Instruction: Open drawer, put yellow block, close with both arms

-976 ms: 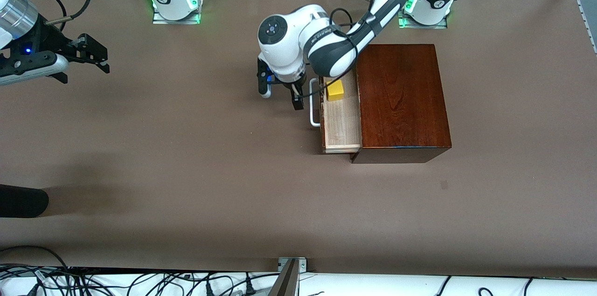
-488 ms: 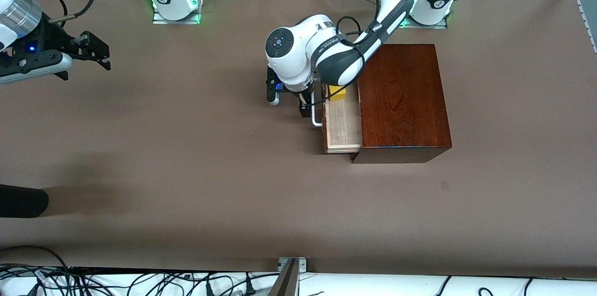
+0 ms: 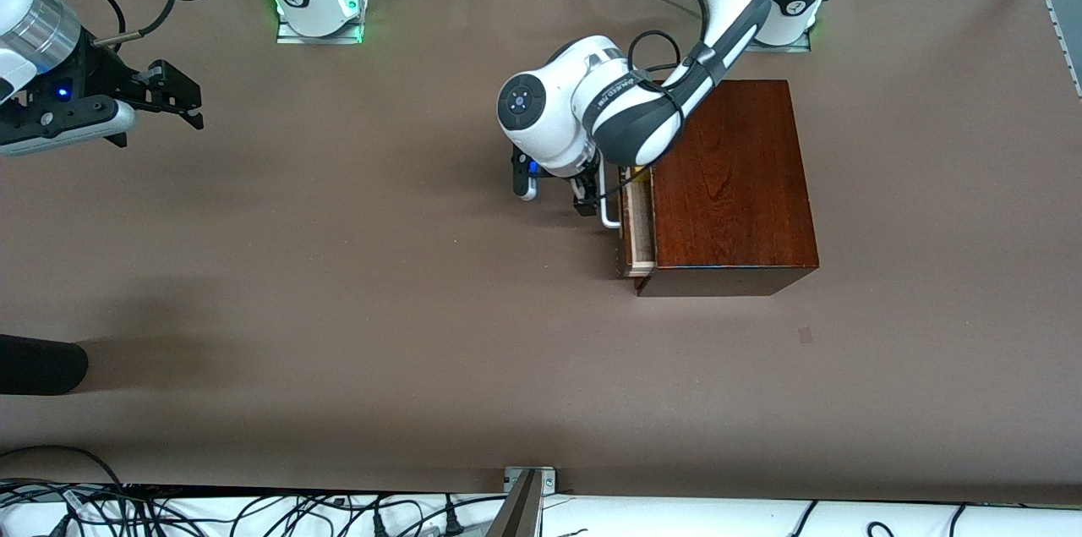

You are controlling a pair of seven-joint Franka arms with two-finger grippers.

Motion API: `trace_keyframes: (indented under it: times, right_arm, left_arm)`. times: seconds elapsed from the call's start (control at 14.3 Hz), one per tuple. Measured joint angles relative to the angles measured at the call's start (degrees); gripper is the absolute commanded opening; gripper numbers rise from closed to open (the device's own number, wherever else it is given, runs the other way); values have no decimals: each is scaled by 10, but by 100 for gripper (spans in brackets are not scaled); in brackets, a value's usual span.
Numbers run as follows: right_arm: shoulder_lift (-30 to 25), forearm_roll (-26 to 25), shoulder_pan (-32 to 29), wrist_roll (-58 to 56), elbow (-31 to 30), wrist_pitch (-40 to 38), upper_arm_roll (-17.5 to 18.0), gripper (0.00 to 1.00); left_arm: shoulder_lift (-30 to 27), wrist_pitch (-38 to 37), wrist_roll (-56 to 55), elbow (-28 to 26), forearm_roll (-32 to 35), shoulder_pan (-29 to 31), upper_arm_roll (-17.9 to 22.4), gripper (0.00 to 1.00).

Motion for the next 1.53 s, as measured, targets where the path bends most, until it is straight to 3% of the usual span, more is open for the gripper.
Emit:
trace_keyframes:
  times: [1.05, 1.39, 1.53]
  right_arm:
    - [0, 0, 0, 0, 1, 0, 0, 100]
    - [0, 0, 0, 1, 1, 0, 0, 100]
    - [0, 0, 0, 1, 1, 0, 0, 100]
  left_arm:
    - [-28, -55, -15, 2, 1, 24, 0, 100]
    - [-93, -59, -60, 28, -10, 26, -2, 100]
    - [-130, -67, -68, 35, -20, 52, 2, 100]
